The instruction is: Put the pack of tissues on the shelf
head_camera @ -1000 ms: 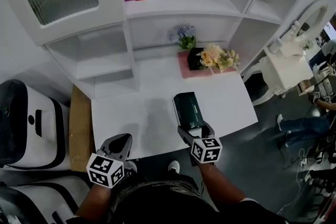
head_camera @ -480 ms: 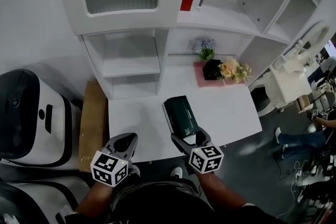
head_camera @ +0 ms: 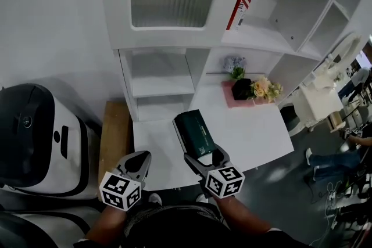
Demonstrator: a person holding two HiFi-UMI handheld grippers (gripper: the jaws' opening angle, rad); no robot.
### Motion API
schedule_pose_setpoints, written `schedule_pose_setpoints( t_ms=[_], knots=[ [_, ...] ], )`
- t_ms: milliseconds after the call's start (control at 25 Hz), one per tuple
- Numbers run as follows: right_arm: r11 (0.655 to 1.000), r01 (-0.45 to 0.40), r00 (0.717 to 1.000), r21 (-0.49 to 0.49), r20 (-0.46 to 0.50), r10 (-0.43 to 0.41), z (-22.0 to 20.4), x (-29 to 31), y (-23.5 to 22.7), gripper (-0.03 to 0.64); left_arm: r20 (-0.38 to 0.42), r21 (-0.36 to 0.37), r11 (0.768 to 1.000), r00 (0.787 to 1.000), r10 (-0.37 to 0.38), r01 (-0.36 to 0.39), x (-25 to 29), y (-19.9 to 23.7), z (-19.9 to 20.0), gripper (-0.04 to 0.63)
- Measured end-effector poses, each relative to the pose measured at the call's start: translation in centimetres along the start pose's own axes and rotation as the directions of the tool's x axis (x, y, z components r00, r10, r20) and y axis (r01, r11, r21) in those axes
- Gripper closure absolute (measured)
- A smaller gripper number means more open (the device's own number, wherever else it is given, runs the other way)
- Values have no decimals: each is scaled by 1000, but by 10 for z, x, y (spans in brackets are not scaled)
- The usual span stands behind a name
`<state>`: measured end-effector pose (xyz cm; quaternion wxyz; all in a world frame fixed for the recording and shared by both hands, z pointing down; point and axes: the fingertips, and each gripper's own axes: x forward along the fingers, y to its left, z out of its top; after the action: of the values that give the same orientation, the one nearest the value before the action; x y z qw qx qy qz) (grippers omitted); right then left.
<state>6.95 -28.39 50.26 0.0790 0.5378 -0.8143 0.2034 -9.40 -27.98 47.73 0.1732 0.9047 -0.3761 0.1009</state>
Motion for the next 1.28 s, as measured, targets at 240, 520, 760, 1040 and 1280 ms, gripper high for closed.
schedule_pose_setpoints(
  t_ms=[240,520,760,1040,1280],
  knots=[
    [1000,4,999,-16,44,-3,20,22,28,170,15,-4,1000,1000,3,-3,-15,26,5,580],
    [998,32,996,-50,90,-28,49,48,38,170,33,-2,1000,999,3,-3,-20,43,15,580],
    [994,63,994,-94,98,-53,68,71,30,170,58,-13,1000,998,15,-14,-19,50,19,580],
    [990,56,995,-130,91,-44,86,97,25,170,71,-22,999,996,47,-46,-17,58,19,580],
    [990,54,994,-131,104,-41,102,121,24,170,47,-35,998,997,62,-60,-16,69,17,580]
  ],
)
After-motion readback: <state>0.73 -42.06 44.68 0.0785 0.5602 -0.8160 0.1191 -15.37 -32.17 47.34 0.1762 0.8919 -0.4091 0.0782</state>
